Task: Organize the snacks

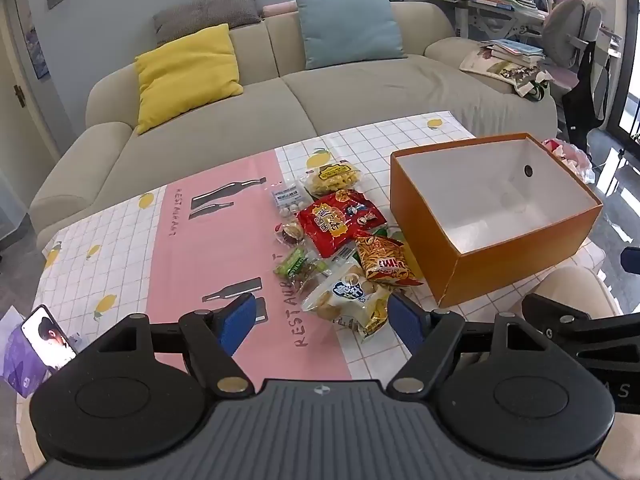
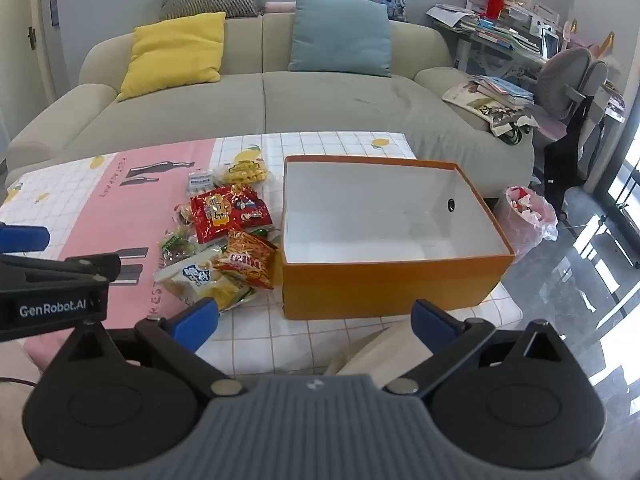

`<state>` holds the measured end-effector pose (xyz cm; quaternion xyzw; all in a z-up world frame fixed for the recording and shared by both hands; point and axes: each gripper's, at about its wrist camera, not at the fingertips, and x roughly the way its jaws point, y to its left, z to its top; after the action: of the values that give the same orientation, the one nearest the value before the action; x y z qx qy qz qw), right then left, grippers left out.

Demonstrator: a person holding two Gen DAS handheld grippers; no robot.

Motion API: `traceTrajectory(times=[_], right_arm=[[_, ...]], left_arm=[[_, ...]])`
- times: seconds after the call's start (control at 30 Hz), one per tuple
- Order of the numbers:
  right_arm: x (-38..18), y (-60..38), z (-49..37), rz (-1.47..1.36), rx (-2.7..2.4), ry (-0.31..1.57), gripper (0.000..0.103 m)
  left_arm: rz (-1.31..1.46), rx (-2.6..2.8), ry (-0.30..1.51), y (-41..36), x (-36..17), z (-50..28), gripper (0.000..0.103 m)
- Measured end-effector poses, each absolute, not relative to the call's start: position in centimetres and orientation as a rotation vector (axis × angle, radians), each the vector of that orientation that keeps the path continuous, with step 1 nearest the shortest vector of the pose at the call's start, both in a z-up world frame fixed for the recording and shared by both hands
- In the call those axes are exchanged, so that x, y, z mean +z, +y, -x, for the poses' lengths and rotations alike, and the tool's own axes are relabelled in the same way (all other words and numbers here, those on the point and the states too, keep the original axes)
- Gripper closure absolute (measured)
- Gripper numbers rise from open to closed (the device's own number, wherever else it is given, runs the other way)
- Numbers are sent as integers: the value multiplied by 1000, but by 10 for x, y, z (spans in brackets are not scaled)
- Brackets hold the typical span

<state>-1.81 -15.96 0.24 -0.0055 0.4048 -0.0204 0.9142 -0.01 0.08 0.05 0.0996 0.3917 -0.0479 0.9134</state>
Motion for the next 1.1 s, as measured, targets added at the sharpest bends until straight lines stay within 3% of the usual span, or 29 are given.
traceTrajectory(times=[1.1], right_arm=[[0, -160, 18, -14, -49, 823, 3]], left_arm=[[-185, -119, 827, 4, -3, -2, 16]])
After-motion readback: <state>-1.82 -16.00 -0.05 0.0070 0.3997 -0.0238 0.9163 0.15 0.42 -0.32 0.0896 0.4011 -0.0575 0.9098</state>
